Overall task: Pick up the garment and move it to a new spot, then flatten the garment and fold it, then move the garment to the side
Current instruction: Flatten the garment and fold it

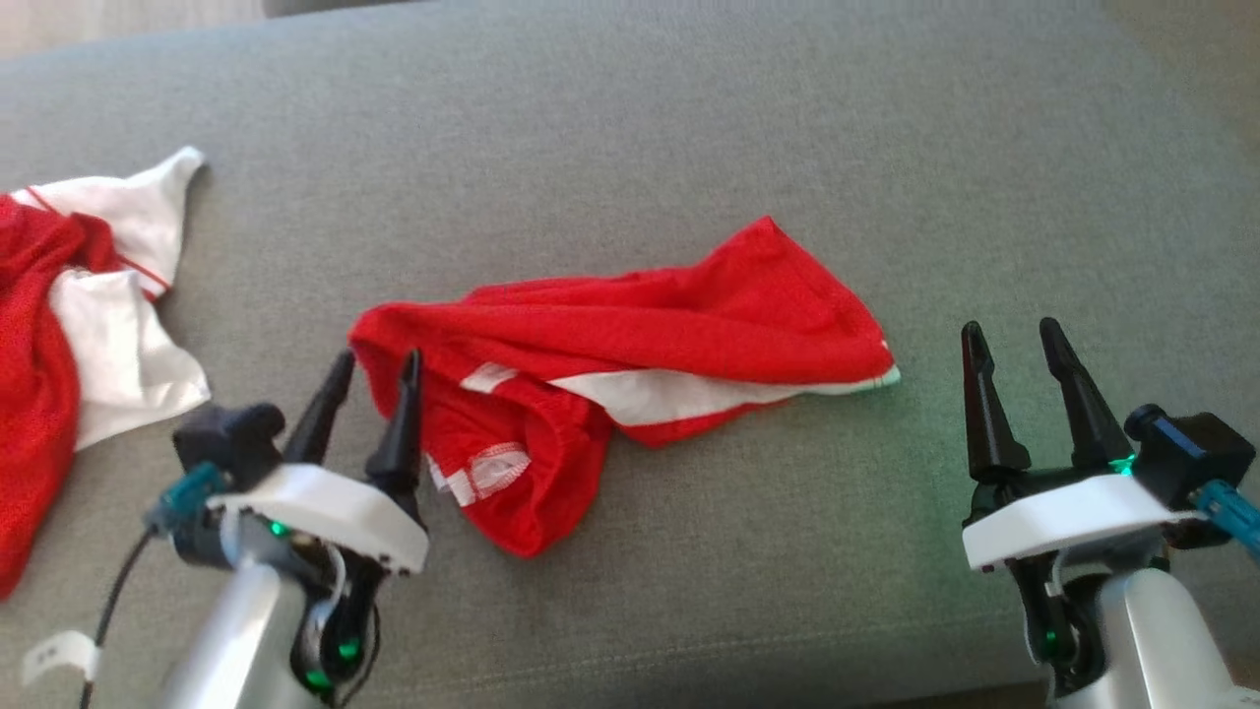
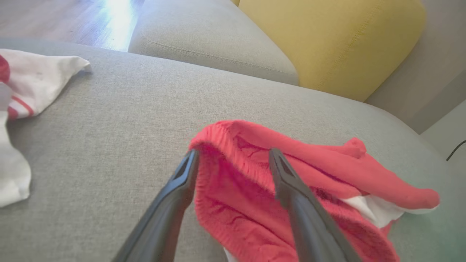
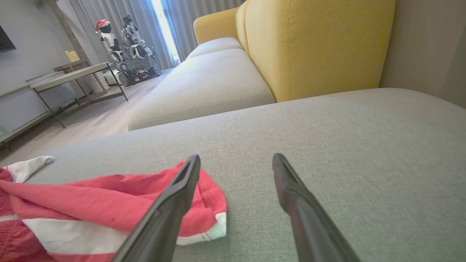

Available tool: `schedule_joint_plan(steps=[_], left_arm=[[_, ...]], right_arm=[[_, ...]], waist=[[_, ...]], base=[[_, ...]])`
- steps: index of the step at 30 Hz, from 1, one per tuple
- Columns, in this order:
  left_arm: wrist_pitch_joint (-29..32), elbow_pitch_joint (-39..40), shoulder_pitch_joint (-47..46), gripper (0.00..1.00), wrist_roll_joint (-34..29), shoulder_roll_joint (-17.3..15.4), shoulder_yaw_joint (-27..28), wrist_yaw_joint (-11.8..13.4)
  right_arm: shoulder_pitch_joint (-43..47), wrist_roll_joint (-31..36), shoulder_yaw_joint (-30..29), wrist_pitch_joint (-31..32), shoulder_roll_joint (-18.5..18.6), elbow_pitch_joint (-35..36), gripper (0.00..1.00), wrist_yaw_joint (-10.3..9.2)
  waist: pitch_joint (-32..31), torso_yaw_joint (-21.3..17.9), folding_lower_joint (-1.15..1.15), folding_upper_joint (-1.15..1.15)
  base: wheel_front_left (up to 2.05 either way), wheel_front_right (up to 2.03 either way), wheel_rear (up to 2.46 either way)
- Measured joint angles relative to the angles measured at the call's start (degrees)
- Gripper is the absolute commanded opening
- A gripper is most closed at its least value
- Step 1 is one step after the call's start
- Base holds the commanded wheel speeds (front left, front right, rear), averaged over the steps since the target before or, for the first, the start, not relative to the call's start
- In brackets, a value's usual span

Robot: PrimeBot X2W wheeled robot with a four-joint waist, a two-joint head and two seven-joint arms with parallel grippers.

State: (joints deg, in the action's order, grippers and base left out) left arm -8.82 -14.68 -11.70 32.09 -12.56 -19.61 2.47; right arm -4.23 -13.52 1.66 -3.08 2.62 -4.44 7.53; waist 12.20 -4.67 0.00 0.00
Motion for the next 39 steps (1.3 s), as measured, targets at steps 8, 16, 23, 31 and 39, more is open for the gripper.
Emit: schedule_joint_plan(steps=[8, 16, 23, 31, 39], left_arm=[[1.93, 3.28, 5.62, 1.00, -1.23, -0.57, -1.86, 2.61], [-2.07, 8.46, 9.43, 1.00, -5.77, -1.40, -2.09, 7.17], [-4.92, 10.65, 9.50, 1.00, -9.04, -1.78, -0.69, 9.23], [-5.39, 10.33, 12.90, 1.00, -10.93, -3.28, 0.03, 9.70], [-5.39, 9.58, 12.82, 1.00, -10.92, -3.27, 0.07, 9.65]], right_arm=[[0.76, 1.00, -0.13, 1.44, 0.00, 0.70, 1.00, 0.00], [4.52, 1.55, -0.44, 3.09, 0.00, 1.75, 1.00, 0.00], [5.05, 2.57, -0.43, 4.19, 0.00, 2.94, 1.00, 0.00], [7.16, 3.03, -0.24, 5.41, 0.00, 4.08, 1.00, 0.00], [7.25, 3.03, -0.14, 5.65, -0.01, 4.61, 1.00, 0.00]], waist=[[-3.74, 1.30, 0.00, 0.00], [-7.50, 2.18, 0.00, 0.00], [-9.15, 2.96, 0.00, 0.00], [-9.87, 3.31, 0.00, 0.00], [-9.29, 3.31, 0.00, 0.00]], base=[[0.00, 0.00, 0.00], [0.00, 0.00, 0.00], [0.00, 0.00, 0.00], [0.00, 0.00, 0.00], [0.00, 0.00, 0.00]])
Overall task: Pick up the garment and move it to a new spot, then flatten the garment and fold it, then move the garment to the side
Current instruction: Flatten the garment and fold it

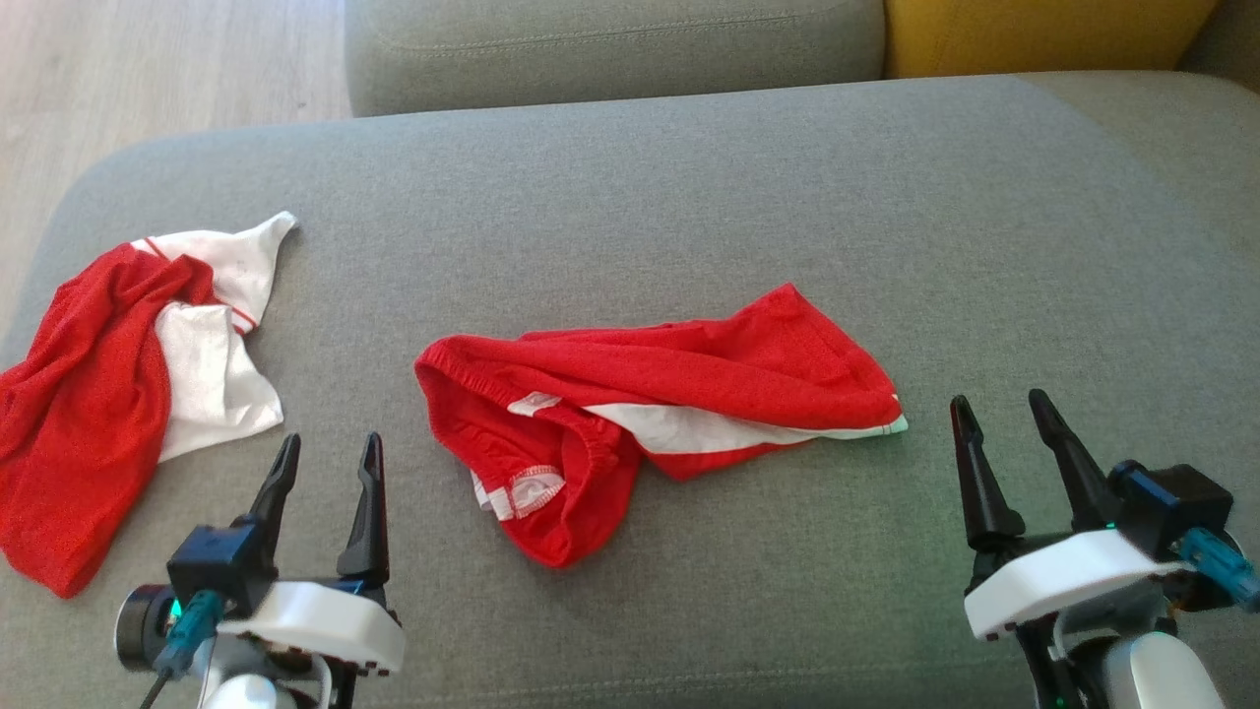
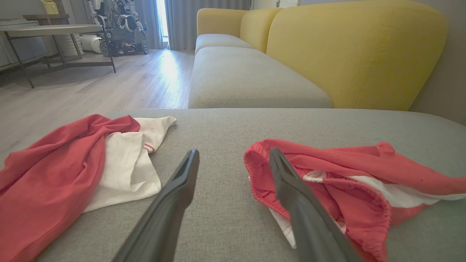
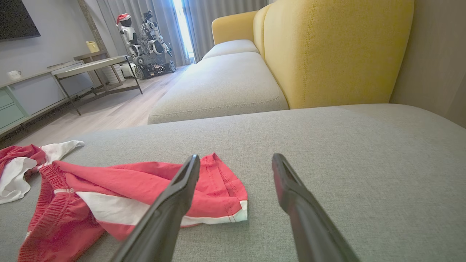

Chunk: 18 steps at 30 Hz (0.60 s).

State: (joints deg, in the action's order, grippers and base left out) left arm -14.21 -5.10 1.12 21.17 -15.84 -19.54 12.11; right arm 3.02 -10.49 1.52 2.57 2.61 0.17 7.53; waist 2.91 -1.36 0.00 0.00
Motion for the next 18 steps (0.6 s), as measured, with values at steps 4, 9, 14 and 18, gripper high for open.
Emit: schedule_joint_plan(steps=[4, 9, 14, 18], left_arm=[[0.00, -0.21, -0.05, 1.00, 0.01, 0.01, -0.05, 0.00], [0.16, -0.14, -1.16, 1.00, -0.01, 0.09, -1.91, -1.31], [3.97, -0.66, -6.86, 1.00, -0.42, 2.13, -7.22, -5.34], [7.89, -3.55, -9.96, 1.00, -0.31, 4.56, -11.65, -8.51]], right_arm=[[0.00, 0.00, 0.00, 0.00, 0.00, 0.03, 1.00, 0.00], [-0.01, -0.01, -0.09, 0.00, 0.00, 0.14, 1.00, 0.00], [-0.25, -0.01, 0.21, 0.00, 0.00, 0.21, 1.00, 0.00], [-0.86, -0.04, 0.96, -0.02, 0.00, 0.12, 1.00, 0.00]], waist=[[0.11, -0.04, 0.00, 0.00], [0.79, 0.20, 0.00, 0.00], [2.21, 0.34, 0.00, 0.00], [3.41, -0.33, 0.00, 0.00]], base=[[0.00, 0.00, 0.00], [0.00, 0.00, 0.00], [0.00, 0.00, 0.00], [0.00, 0.00, 0.00]])
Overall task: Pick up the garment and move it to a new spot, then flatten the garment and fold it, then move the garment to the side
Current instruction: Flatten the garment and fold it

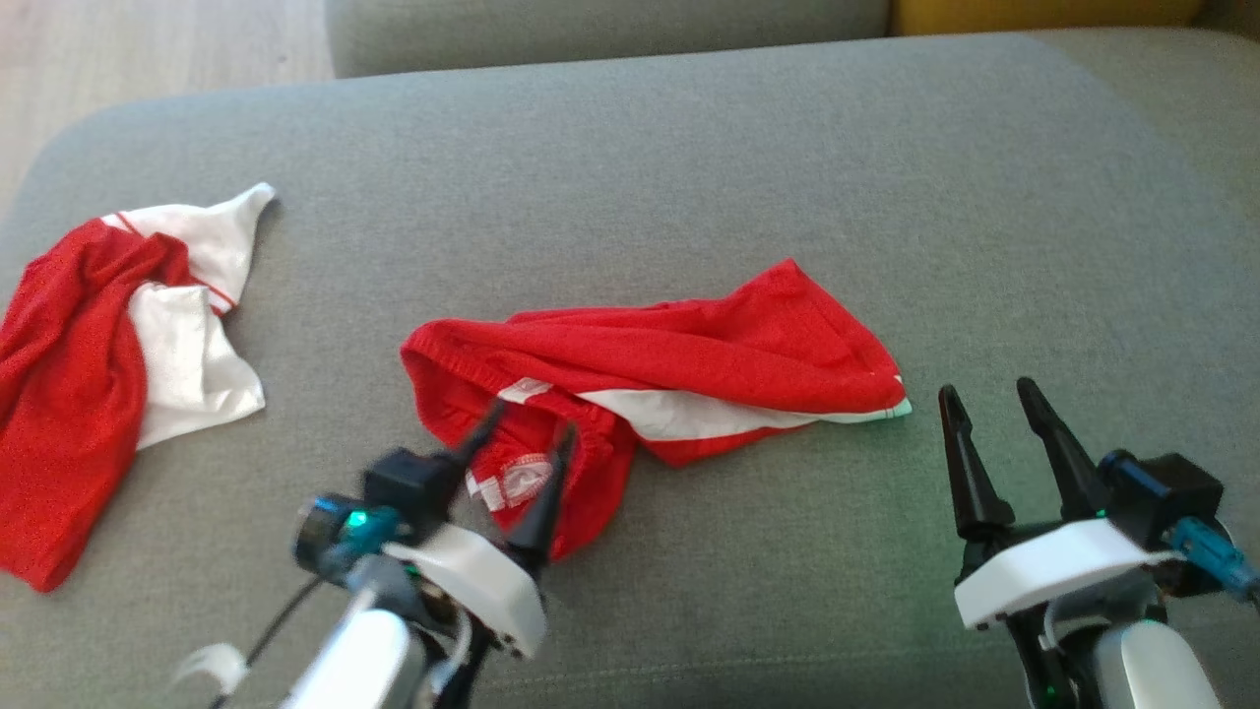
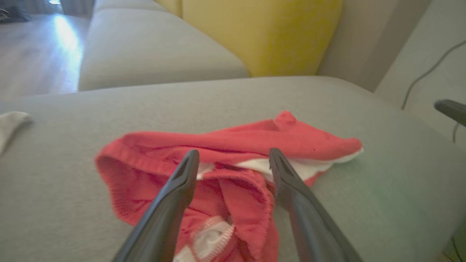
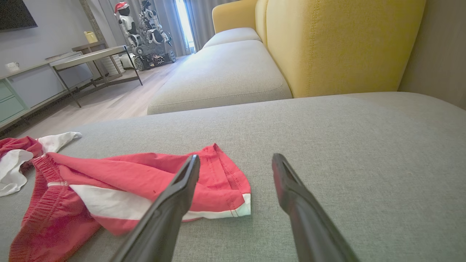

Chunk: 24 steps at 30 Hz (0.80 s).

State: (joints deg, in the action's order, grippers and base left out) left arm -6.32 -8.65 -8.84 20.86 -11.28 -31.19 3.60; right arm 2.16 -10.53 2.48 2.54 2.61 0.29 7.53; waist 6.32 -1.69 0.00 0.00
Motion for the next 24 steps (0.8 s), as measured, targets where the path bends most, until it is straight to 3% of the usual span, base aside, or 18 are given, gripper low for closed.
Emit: schedule_joint_plan(steps=[9, 10, 11, 17, 24], left_arm=[[3.28, -7.12, -1.68, 1.00, 0.55, 1.44, -3.48, -2.65], [3.19, -7.65, -2.10, 0.47, 0.44, 1.34, -3.46, -2.59], [3.19, -8.13, -2.47, 0.00, 0.42, 1.25, -3.37, -2.58], [0.80, -7.48, -3.05, 0.00, 0.29, -0.02, -1.89, -1.00], [-0.31, -0.19, -0.65, 0.00, -0.20, -3.69, 0.47, 1.45]], right_arm=[[-1.50, -0.19, -0.23, -0.53, 0.00, -0.76, 1.00, 0.00], [-1.50, -0.24, -0.26, -0.53, 0.00, -0.81, 1.00, 0.00], [-1.50, -0.24, -0.27, -0.55, 0.00, -0.86, 1.00, 0.00], [-1.53, -0.57, -0.85, -1.04, 0.00, -1.07, 1.00, 0.00], [-1.54, -0.67, -1.23, -1.04, 0.00, -1.10, 1.00, 0.00]], waist=[[2.04, -2.18, 0.00, 0.00], [2.17, -2.27, 0.00, 0.00], [2.30, -2.32, 0.00, 0.00], [2.63, -2.08, 0.00, 0.00], [3.05, -1.31, 0.00, 0.00]], base=[[0.00, 0.00, 0.00], [0.00, 0.00, 0.00], [0.00, 0.00, 0.00], [0.00, 0.00, 0.00], [0.00, 0.00, 0.00]])
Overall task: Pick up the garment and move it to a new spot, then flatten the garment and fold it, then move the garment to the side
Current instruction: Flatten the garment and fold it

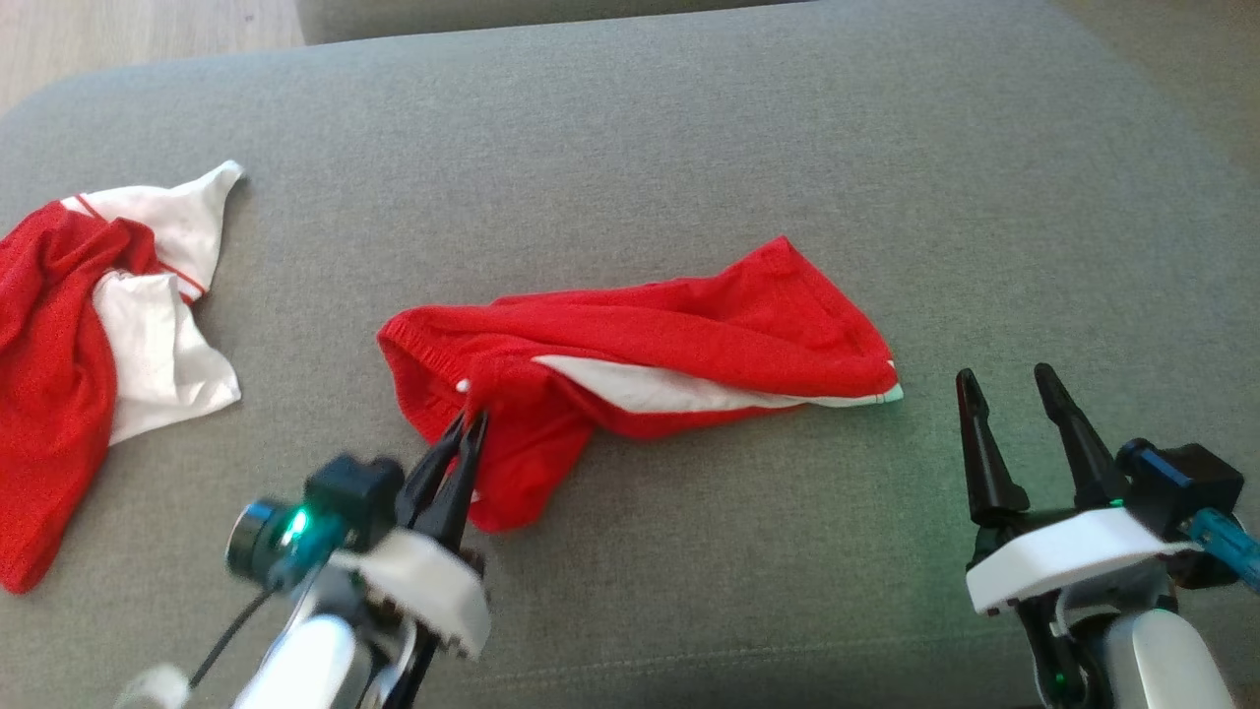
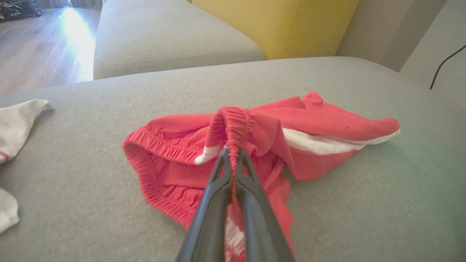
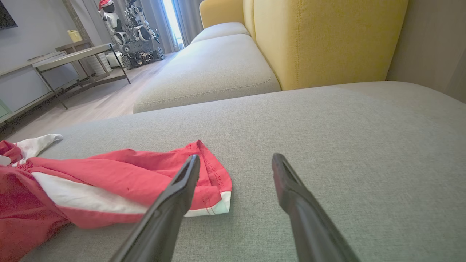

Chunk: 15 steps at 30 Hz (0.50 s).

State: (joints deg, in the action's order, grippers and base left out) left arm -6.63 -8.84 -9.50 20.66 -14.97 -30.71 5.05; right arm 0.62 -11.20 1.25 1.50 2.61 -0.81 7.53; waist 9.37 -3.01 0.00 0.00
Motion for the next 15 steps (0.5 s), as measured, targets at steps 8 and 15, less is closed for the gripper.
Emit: schedule_joint_plan(steps=[8, 15], left_arm=[[1.45, 3.81, 9.54, 0.00, 2.16, -2.09, 0.44, 1.67], [1.03, -1.45, 11.11, 0.00, 5.00, -1.27, 0.41, 1.42]], right_arm=[[-0.21, -0.42, -0.32, 0.00, 0.00, -0.43, 1.00, 0.00], [-1.35, -0.48, -0.81, 0.00, 0.00, -0.91, 1.00, 0.00]], waist=[[0.67, 0.61, 0.00, 0.00], [0.64, 0.83, 0.00, 0.00]], base=[[0.00, 0.00, 0.00], [0.00, 0.00, 0.00]])
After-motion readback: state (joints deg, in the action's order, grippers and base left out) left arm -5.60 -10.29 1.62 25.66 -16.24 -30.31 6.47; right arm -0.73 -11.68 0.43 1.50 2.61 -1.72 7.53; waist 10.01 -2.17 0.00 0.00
